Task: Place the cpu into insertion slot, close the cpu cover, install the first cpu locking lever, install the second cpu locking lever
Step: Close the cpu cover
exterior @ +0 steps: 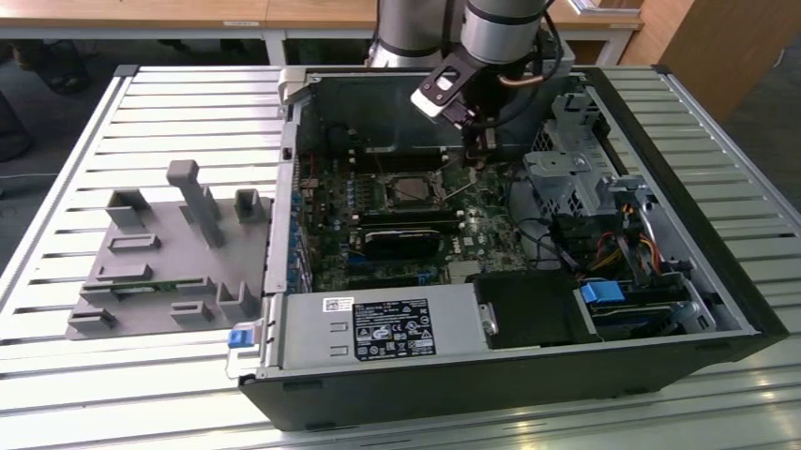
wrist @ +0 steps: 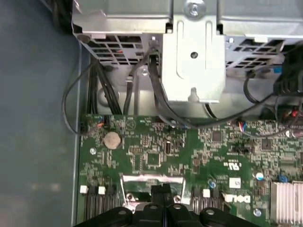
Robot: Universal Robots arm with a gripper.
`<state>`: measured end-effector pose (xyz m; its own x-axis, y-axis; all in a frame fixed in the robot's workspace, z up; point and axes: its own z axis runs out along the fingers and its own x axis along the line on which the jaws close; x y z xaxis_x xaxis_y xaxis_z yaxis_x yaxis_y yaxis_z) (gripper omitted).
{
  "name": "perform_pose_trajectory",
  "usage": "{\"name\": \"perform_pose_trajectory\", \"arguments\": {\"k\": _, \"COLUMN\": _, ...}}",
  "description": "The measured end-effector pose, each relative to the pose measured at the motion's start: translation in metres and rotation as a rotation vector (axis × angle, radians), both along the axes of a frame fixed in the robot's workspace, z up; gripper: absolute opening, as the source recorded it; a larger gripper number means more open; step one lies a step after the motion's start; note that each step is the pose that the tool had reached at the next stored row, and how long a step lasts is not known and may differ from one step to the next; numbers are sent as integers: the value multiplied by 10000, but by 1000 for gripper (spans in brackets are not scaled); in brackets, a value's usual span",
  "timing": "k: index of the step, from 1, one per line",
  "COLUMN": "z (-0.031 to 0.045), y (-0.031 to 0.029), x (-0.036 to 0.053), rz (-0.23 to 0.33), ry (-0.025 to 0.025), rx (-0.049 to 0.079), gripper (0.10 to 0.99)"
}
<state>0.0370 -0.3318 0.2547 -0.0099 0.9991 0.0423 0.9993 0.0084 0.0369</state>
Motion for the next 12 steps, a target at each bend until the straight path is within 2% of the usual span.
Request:
{"name": "perform_pose_trajectory", "arguments": {"k": 5, "z": -18, "y": 39, "x": 81, "rz": 0, "ry": 32, "rx": 2, "gripper": 106}}
{"name": "perform_pose_trajectory", "arguments": {"k": 12, "z": -38, "y": 56, "x": 181, "rz": 0, "ry": 55, "rx": 0, "gripper": 106}}
